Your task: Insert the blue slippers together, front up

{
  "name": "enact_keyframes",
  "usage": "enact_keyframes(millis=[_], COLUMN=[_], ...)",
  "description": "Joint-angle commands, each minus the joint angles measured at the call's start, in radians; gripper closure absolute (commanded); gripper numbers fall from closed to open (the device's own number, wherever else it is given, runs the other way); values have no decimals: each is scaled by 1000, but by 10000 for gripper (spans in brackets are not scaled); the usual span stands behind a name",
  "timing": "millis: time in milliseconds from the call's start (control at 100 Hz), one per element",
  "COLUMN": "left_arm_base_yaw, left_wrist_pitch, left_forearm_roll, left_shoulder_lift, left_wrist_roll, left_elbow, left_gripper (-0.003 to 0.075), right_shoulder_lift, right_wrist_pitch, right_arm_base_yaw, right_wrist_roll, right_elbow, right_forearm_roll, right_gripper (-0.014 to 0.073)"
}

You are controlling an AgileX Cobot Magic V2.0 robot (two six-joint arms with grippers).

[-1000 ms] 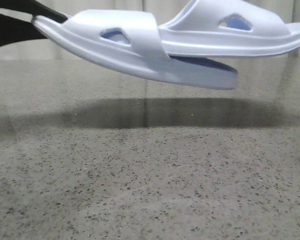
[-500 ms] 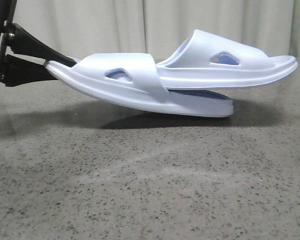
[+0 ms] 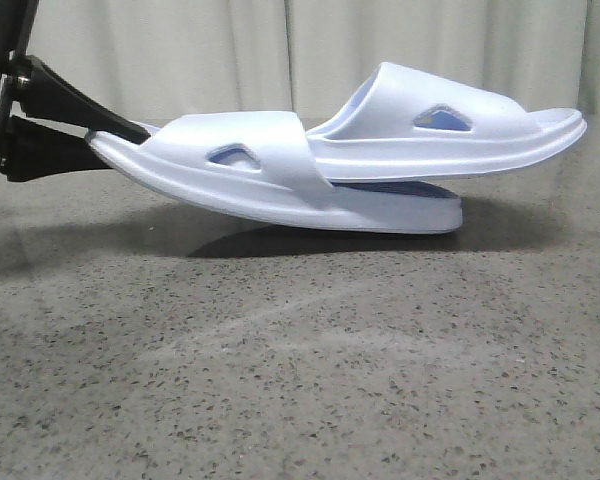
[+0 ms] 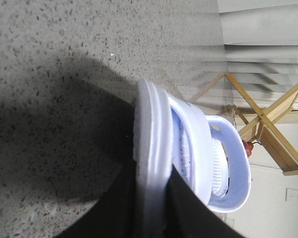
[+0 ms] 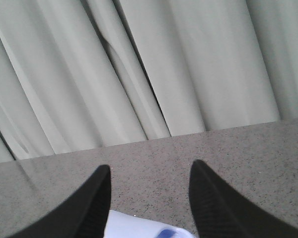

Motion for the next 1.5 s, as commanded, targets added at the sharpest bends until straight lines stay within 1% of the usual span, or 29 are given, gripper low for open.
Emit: enact_keyframes(millis=[0,140,210,280,360,460,660,830,900,1020,1130,1220,1260,1340,1420,1490], left_arm_base_yaw=[-8,-8,-8,-8,-8,-8,-8,-8,-8,-8,-8,-8,-8,-8,-8,-8], left_wrist_pitch=[54,52,48,26,-16,-71,-160,-262,-317,-408,-479,-568,-609,-668,-690,-690], left_forearm_roll=[-48,-46,-46,-48,-48,-48,-64,-64,-64,-64,-58,-53,-40,11,86,96], left_shoulder_lift=[-24,-24,-24,-24,-24,-26,-47,-86,-111,-173,-252,-323,-357,-420,-489,-542], left_wrist_roll=[23,33,35,63,95,128,243,348,420,609,730,776,798,832,837,837], left_elbow=[-24,-24,-24,-24,-24,-24,-24,-24,-24,-24,-24,-24,-24,-24,-24,-13], left_gripper=[617,475,418,379,358,356,356,356,356,357,358,358,358,358,358,358], right_shoulder_lift=[-4,-4,-4,-4,-4,-4,-4,-4,-4,-4,-4,-4,-4,-4,-4,-4], right_wrist_pitch=[-56,-56,-56,-56,-56,-56,-56,-56,-52,-37,26,91,111,120,110,95], right_arm_base_yaw=[-4,-4,-4,-4,-4,-4,-4,-4,-4,-4,-4,-4,-4,-4,-4,-4], right_wrist_roll=[-11,-11,-11,-11,-11,-11,-11,-11,-11,-11,-11,-11,-11,-11,-11,-11], right_elbow=[-34,-34,-34,-34,-34,-34,-34,-34,-34,-34,-34,-34,-34,-34,-34,-34], right_forearm_roll=[7,7,7,7,7,7,7,7,7,-10,-48,-91,-130,-237,-266,-296], right_gripper=[294,294,294,294,294,294,294,294,294,294,294,294,294,294,294,294])
